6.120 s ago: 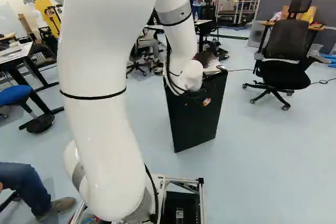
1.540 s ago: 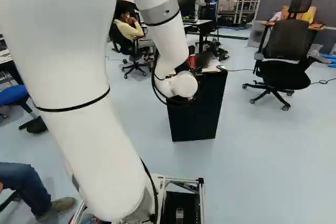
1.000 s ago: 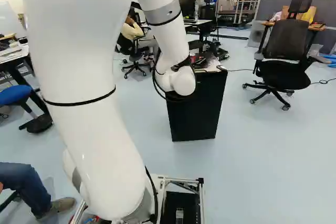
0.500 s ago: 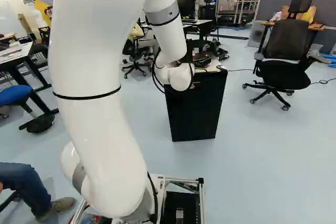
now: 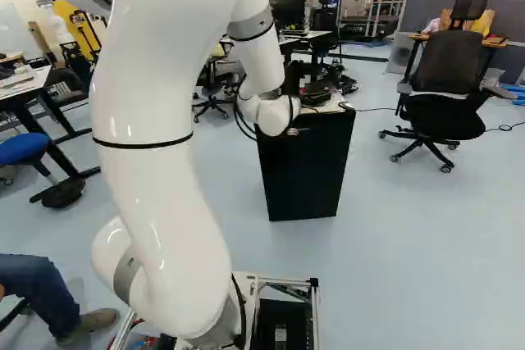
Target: Grab a drink from the fridge
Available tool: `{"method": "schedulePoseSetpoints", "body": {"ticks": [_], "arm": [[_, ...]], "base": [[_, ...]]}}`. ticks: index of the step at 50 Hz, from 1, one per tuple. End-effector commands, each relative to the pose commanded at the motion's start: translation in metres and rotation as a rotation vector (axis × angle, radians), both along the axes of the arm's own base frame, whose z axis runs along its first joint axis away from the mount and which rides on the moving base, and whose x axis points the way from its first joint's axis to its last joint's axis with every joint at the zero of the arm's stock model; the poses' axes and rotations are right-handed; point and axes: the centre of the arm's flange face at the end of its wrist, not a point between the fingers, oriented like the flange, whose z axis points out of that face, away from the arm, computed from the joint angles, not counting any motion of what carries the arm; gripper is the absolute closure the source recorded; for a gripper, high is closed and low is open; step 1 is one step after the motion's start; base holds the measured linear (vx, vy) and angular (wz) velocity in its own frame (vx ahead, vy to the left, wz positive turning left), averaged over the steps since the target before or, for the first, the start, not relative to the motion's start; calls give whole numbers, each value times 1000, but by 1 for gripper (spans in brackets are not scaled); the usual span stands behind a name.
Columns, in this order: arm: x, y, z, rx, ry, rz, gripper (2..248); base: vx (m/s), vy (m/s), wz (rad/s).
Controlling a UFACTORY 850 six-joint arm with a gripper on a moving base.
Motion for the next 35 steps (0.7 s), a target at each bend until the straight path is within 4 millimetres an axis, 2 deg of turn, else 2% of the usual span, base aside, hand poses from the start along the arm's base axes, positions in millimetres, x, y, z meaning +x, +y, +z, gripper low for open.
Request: {"method": "schedulePoseSetpoints", "body": {"ticks": [16,35], "arm": [[-6,22,0,7,13,32,3],[6,24,-7,9,20,43,3]], "base": [[0,0,0],[0,0,0]]}}
